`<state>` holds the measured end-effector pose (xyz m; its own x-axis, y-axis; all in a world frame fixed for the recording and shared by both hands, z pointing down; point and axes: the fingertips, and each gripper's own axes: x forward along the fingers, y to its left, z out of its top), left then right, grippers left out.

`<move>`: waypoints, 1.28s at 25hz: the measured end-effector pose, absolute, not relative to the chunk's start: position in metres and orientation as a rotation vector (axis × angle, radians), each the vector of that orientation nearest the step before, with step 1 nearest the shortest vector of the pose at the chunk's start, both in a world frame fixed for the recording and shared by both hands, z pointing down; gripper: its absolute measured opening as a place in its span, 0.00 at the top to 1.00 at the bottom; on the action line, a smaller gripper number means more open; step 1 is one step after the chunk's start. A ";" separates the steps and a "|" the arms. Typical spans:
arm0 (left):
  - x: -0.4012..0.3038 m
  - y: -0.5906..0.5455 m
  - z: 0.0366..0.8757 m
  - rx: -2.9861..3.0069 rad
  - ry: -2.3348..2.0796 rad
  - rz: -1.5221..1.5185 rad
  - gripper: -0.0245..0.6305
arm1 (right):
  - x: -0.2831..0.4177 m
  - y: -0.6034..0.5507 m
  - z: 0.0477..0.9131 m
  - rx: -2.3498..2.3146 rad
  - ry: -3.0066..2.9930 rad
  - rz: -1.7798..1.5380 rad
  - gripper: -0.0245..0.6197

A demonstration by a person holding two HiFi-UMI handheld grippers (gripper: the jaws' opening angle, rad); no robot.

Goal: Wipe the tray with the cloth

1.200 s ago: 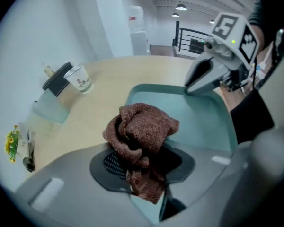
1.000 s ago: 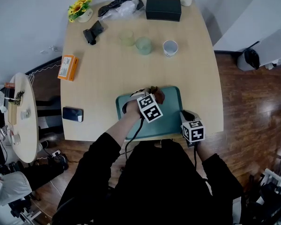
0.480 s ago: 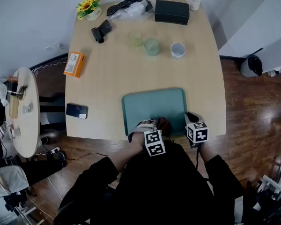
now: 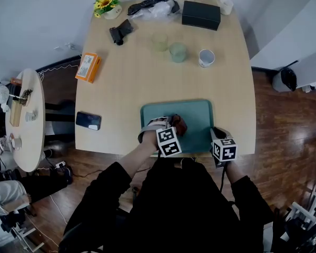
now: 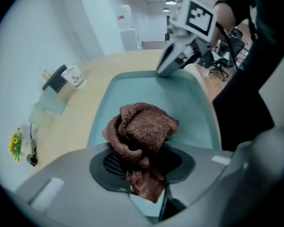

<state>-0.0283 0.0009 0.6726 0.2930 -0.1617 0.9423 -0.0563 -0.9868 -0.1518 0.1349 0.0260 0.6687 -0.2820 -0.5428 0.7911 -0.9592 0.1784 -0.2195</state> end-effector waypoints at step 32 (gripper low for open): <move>-0.094 0.052 0.674 -2.475 0.199 -1.838 0.78 | 0.138 0.024 0.670 1.408 -1.893 0.975 0.91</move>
